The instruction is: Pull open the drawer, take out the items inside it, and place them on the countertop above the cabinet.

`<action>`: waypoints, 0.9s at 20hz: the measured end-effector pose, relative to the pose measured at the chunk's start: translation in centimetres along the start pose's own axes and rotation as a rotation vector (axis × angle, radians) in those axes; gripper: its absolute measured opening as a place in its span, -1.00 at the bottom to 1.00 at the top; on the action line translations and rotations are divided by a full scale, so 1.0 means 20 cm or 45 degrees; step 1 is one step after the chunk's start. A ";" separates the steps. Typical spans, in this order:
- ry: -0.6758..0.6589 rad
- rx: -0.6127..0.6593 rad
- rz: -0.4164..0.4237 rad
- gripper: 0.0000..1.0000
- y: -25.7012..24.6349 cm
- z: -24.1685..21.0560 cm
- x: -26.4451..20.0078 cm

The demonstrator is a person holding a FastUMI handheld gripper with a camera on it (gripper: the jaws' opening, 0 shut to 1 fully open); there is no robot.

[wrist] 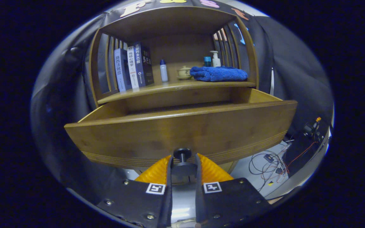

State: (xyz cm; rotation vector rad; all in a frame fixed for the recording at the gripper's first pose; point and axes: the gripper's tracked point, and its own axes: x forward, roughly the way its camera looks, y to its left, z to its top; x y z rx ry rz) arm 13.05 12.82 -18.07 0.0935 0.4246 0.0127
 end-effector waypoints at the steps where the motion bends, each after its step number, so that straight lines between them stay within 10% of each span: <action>1: 0.015 -0.017 -0.005 -0.40 0.00 -0.02 -0.02; 15: 0.017 -0.015 -0.024 -0.41 -0.01 -0.03 -0.05; 18: 0.003 -0.105 -0.041 -0.15 0.02 0.02 -0.10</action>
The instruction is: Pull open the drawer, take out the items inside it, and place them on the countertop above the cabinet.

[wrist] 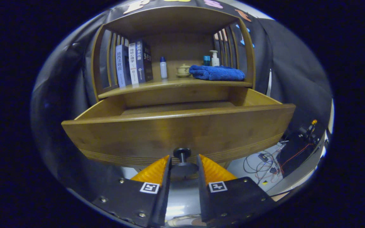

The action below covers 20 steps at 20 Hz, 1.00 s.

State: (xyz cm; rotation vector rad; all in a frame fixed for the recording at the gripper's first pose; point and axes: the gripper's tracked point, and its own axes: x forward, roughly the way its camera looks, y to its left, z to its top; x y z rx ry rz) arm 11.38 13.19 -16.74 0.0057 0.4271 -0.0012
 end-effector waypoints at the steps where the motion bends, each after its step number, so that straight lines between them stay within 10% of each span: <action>1: -0.025 -0.019 0.007 0.00 0.01 0.05 -0.04; 10: -0.280 0.029 -0.085 0.16 -0.01 0.69 -0.04; 20: 0.173 0.137 -0.129 0.22 -0.02 0.59 0.45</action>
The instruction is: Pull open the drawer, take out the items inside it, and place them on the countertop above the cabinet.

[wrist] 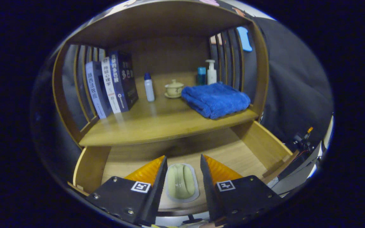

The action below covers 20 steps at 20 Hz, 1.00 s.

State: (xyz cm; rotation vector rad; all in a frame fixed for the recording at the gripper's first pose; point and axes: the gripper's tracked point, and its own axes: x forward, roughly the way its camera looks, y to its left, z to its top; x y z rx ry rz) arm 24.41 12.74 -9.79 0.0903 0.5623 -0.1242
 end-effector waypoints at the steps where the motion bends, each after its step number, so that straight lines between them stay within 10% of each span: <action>1: 0.050 -0.018 -0.004 0.23 0.01 -0.03 0.04; 20: 0.482 -0.063 -0.008 0.23 0.04 -0.31 0.31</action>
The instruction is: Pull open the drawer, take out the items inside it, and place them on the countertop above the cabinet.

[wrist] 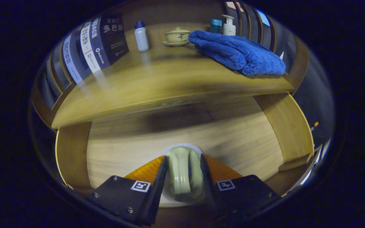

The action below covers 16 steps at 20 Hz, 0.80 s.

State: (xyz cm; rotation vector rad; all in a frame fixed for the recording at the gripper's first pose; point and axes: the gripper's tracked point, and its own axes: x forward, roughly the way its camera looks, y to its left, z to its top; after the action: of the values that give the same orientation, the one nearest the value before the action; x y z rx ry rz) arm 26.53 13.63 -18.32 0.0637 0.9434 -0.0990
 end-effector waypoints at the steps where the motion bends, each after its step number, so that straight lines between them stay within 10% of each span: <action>1: -0.009 0.007 0.002 0.21 0.00 0.01 0.02; 6: -0.089 0.032 0.026 0.00 0.03 0.06 0.03; 9: -0.116 0.018 0.041 -0.58 0.04 0.08 0.04; 16: -0.224 -0.024 -0.224 -0.59 -0.10 0.13 -0.04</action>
State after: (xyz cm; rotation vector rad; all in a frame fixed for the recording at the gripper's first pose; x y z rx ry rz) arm 27.95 11.49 -16.17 -0.0452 0.7724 -0.2541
